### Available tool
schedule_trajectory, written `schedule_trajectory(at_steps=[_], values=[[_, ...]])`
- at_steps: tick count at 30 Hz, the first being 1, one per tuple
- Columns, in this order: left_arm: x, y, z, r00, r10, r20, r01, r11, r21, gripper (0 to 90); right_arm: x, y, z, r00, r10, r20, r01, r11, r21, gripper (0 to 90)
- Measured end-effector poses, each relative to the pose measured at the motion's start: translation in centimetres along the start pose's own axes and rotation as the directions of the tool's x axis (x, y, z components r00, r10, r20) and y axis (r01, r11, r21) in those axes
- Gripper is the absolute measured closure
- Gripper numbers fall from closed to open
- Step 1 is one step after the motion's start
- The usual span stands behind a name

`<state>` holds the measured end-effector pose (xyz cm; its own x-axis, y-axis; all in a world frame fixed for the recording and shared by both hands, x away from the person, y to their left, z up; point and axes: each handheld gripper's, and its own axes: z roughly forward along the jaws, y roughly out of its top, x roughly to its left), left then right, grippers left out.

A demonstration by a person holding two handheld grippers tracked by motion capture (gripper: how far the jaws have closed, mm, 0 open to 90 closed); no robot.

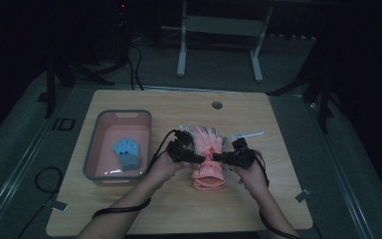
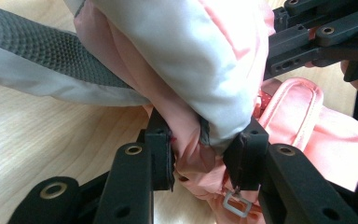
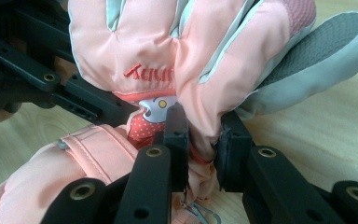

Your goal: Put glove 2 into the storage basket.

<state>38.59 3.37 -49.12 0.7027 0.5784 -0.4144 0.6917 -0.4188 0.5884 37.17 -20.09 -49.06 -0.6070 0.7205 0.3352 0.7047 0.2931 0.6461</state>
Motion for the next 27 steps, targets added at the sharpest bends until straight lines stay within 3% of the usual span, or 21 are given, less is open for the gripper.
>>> schedule_trajectory(at_steps=[11, 27], values=[[-1.3, 1.7, -4.7, 0.998, 0.053, -0.035, -0.054, 0.9984, -0.02, 66.4, 2.9, 3.1, -2.2, 0.9981, -0.058, -0.023, 0.056, 0.996, -0.068, 77.0], [-0.3, 2.5, -11.4, 0.9944, 0.052, -0.092, -0.055, 0.9978, -0.036, 66.4, 7.1, 7.9, -1.4, 0.992, -0.114, -0.054, 0.108, 0.988, -0.11, 77.0]])
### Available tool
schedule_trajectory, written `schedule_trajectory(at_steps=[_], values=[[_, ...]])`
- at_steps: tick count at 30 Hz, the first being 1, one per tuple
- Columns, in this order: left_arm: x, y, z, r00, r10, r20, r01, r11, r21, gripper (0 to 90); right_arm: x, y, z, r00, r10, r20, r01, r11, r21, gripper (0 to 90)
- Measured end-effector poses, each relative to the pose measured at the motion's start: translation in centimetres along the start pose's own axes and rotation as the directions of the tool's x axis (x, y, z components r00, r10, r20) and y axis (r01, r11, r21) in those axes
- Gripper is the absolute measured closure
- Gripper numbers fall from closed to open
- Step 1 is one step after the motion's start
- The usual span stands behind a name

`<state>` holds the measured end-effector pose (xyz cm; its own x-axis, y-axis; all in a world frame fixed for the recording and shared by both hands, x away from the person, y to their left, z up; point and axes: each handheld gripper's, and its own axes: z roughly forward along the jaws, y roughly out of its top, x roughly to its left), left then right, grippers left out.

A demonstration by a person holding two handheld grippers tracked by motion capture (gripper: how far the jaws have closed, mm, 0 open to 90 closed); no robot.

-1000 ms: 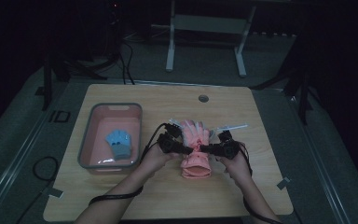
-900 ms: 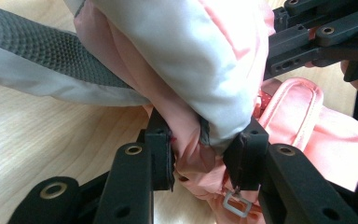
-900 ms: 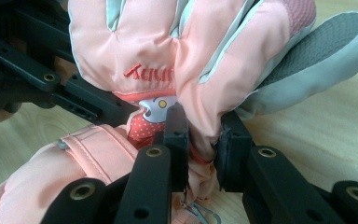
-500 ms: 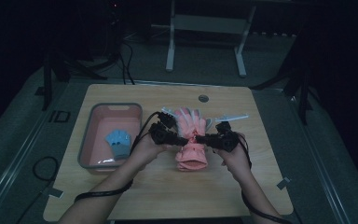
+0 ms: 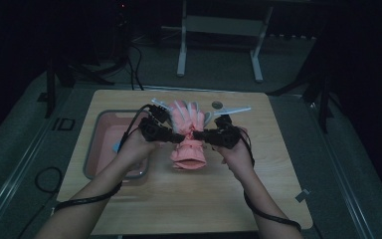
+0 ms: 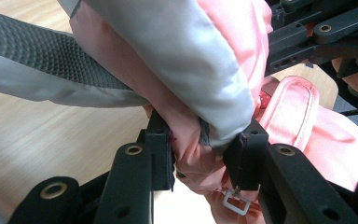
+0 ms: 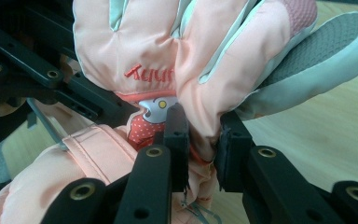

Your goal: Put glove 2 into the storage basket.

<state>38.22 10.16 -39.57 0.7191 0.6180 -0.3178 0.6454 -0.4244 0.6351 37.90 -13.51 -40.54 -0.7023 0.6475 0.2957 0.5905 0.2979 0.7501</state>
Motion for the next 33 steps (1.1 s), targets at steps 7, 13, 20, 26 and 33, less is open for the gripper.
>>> schedule_trajectory(at_steps=[7, 13, 20, 26, 33], values=[[1.4, -0.6, -3.2, 0.999, -0.013, -0.042, 0.013, 0.9999, -0.001, 66.3, 2.1, 2.1, 2.0, 0.9993, -0.025, -0.028, 0.025, 1.0, -0.01, 77.0], [3.2, -1.9, -5.9, 0.9965, -0.033, -0.077, 0.034, 0.9994, 0.01, 66.4, 3.9, 3.1, 4.2, 0.9984, -0.036, -0.044, 0.035, 0.999, -0.015, 77.0], [5.5, -3.8, -9.4, 0.9907, -0.072, -0.115, 0.074, 0.9972, 0.012, 66.3, 6.9, 5.1, 8.3, 0.9939, -0.042, -0.101, 0.041, 0.999, -0.014, 77.0], [8.1, -5.2, -11.9, 0.984, -0.086, -0.156, 0.094, 0.9945, 0.045, 66.3, 8.7, 5.9, 11.4, 0.9913, -0.031, -0.128, 0.028, 0.999, -0.027, 77.0], [10.9, -8.1, -11.2, 0.9812, -0.125, -0.147, 0.137, 0.9876, 0.076, 66.2, 9.7, 4.5, 15.6, 0.9918, -0.005, -0.128, 0.004, 1.0, -0.013, 76.9]])
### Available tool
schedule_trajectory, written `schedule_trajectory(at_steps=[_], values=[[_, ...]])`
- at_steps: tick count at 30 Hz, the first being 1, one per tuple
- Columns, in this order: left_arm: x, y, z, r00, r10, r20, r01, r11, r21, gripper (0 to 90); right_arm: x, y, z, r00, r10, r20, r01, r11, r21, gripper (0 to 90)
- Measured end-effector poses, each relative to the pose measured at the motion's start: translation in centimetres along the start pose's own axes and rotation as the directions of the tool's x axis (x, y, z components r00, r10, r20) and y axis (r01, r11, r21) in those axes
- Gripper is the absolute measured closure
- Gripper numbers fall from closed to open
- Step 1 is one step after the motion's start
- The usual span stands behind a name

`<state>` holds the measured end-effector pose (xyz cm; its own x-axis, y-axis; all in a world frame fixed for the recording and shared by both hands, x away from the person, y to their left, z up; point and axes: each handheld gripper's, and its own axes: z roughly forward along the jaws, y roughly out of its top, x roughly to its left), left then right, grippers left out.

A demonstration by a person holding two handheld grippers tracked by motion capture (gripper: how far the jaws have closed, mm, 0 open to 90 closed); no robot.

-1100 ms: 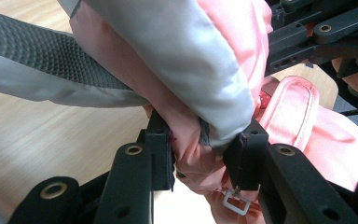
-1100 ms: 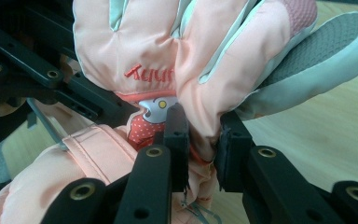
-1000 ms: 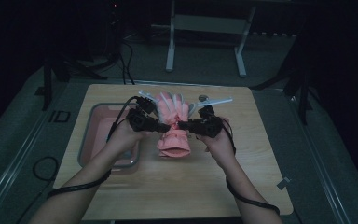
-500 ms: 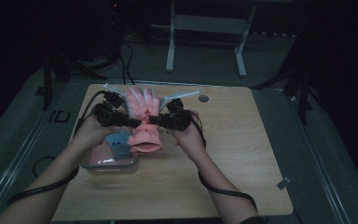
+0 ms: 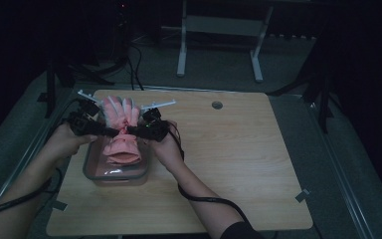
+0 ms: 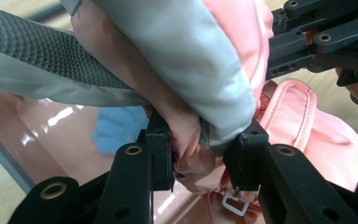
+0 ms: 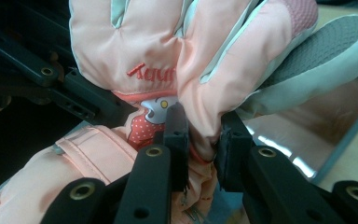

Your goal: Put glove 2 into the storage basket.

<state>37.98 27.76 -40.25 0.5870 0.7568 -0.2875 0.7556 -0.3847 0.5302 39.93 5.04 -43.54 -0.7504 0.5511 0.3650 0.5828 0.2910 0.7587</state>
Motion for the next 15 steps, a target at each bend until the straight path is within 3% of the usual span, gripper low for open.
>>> schedule_trajectory(at_steps=[5, 7, 13, 15], values=[[1.6, -1.9, 3.1, 0.9985, -0.044, 0.031, 0.043, 0.9984, 0.035, 66.1, -0.9, -2.5, 2.6, 0.9988, 0.041, 0.028, -0.043, 0.996, 0.074, 76.7], [2.0, -2.4, 4.2, 0.9978, -0.054, 0.04, 0.051, 0.9971, 0.057, 65.9, -1.0, -2.8, 2.9, 0.9985, 0.042, 0.033, -0.045, 0.995, 0.084, 76.7], [2.4, -3.2, 5.6, 0.9957, -0.069, 0.062, 0.063, 0.9941, 0.089, 65.7, -1.7, -4.2, 3.7, 0.9967, 0.067, 0.046, -0.073, 0.984, 0.162, 75.7], [2.4, -3.3, 5.6, 0.9955, -0.072, 0.061, 0.067, 0.9941, 0.086, 65.6, -1.7, -4.1, 3.9, 0.9972, 0.055, 0.05, -0.063, 0.983, 0.173, 75.3]])
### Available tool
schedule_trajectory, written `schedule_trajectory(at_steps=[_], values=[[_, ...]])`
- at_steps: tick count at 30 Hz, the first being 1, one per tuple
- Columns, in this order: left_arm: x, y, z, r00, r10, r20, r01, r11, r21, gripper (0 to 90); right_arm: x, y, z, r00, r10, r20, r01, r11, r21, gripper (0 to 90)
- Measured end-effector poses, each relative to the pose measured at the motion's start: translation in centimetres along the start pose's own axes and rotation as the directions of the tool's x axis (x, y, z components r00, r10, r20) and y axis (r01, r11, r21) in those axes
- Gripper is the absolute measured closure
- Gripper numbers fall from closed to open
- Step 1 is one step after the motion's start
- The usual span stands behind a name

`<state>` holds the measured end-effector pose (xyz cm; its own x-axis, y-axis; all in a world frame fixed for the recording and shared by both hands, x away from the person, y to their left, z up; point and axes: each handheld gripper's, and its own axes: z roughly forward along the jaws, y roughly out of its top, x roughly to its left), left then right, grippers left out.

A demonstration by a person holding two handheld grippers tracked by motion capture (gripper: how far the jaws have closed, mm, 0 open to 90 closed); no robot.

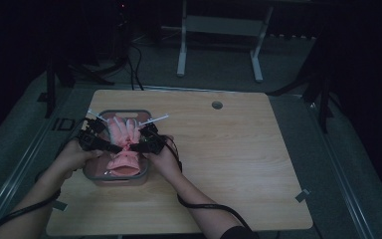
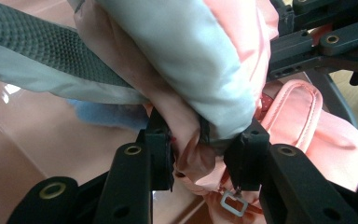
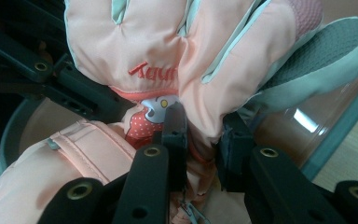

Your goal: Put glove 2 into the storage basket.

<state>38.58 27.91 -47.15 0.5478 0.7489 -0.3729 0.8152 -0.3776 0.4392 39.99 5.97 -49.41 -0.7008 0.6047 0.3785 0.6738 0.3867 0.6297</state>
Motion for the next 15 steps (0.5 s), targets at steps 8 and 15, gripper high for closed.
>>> schedule_trajectory(at_steps=[8, 15], values=[[0.9, -0.6, 0.7, 0.9985, -0.054, 0.005, 0.054, 0.9985, -0.004, 59.8, 0.2, 0.5, 0.8, 0.9983, -0.042, 0.04, 0.04, 0.998, 0.039, 67.6], [1.4, -0.7, 0.5, 0.9951, -0.095, -0.028, 0.094, 0.9946, -0.045, 50.2, 0.0, 1.6, 0.6, 0.9928, -0.101, 0.064, 0.1, 0.995, 0.027, 44.9]])
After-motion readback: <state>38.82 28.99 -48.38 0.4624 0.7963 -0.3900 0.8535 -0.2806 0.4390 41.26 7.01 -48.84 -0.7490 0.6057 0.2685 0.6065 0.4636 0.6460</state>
